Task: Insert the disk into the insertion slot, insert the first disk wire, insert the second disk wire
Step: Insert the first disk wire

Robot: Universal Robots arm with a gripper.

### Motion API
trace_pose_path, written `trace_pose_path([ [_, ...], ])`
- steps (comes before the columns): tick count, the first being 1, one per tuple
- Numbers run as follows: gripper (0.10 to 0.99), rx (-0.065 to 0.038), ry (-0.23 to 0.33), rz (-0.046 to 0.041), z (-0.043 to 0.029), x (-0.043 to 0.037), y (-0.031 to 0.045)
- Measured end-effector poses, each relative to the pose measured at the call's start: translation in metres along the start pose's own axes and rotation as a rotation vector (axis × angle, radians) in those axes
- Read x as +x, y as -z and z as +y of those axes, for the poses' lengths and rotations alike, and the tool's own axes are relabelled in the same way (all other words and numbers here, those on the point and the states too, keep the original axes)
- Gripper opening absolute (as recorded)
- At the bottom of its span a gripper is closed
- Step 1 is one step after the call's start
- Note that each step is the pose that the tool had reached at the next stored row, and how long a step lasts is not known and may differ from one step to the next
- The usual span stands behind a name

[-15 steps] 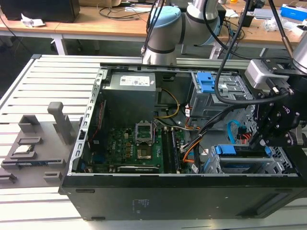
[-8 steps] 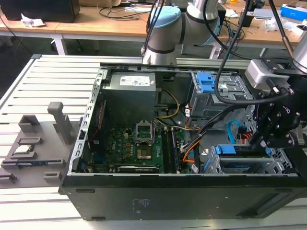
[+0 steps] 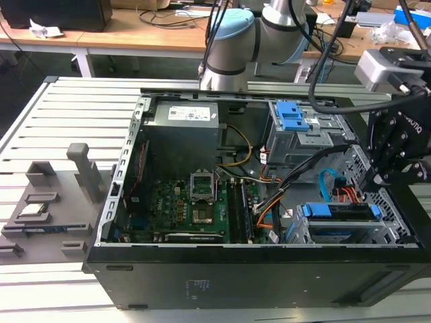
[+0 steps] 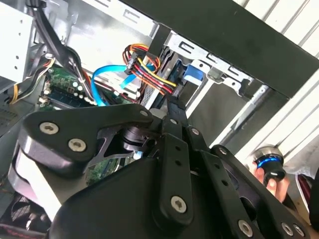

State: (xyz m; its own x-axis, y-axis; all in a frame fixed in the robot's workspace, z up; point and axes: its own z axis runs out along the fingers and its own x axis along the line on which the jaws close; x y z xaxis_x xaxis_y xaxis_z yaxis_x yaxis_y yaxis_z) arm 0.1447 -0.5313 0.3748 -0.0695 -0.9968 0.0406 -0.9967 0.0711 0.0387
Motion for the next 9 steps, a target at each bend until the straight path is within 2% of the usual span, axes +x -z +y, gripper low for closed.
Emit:
trace_pose_path([
  [3,0.106,0.000,0.000,-0.0001,0.0002,0.0001,0.0039],
  [9,0.106,0.000,0.000,-0.0001,0.0002,0.0001,0.0046],
])
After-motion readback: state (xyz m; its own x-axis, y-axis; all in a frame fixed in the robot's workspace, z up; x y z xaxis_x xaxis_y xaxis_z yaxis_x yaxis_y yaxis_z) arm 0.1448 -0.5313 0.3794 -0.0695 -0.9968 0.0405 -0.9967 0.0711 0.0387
